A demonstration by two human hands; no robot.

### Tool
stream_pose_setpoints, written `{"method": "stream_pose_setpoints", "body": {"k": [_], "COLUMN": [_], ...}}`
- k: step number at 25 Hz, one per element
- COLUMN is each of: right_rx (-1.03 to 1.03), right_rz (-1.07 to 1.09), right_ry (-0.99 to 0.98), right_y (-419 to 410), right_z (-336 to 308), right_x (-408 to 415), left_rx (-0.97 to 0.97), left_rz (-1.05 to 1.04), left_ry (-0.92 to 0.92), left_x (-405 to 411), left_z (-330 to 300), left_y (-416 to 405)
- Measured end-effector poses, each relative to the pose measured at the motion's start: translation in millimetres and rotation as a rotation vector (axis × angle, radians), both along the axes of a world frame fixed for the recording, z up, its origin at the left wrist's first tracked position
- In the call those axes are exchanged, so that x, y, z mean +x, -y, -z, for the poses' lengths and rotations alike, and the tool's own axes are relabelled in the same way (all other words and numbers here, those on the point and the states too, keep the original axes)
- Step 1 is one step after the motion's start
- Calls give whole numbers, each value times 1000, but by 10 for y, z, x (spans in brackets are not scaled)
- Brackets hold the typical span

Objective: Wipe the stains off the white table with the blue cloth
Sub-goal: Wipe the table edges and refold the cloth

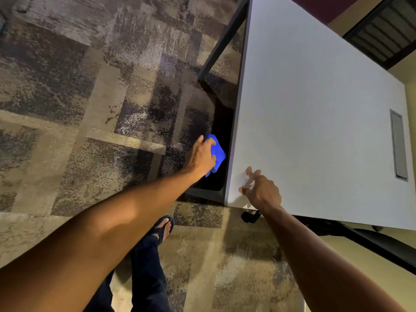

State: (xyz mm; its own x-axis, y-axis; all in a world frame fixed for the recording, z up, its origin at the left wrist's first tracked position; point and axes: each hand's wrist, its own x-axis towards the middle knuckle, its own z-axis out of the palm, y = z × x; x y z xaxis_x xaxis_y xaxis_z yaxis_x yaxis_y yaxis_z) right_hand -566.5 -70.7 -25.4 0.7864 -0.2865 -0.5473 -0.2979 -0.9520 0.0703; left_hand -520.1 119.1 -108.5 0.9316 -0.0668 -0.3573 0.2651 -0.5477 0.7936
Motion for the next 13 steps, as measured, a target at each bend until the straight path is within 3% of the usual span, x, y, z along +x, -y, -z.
{"method": "stream_pose_setpoints", "body": {"k": [5,8,13], "right_rx": [-33,-54,-88], "right_rz": [-16,-37,-93], "right_ry": [21,22,41], "right_y": [37,41,52], "right_z": [27,39,81], "right_x": [15,16,18], "left_rx": [180,196,406], "left_rz": [-49,78,304], "left_ry": [29,83,171], "left_x": [-33,-306,-653], "left_z": [-70,-151,-105], "left_y": [231,473,488]}}
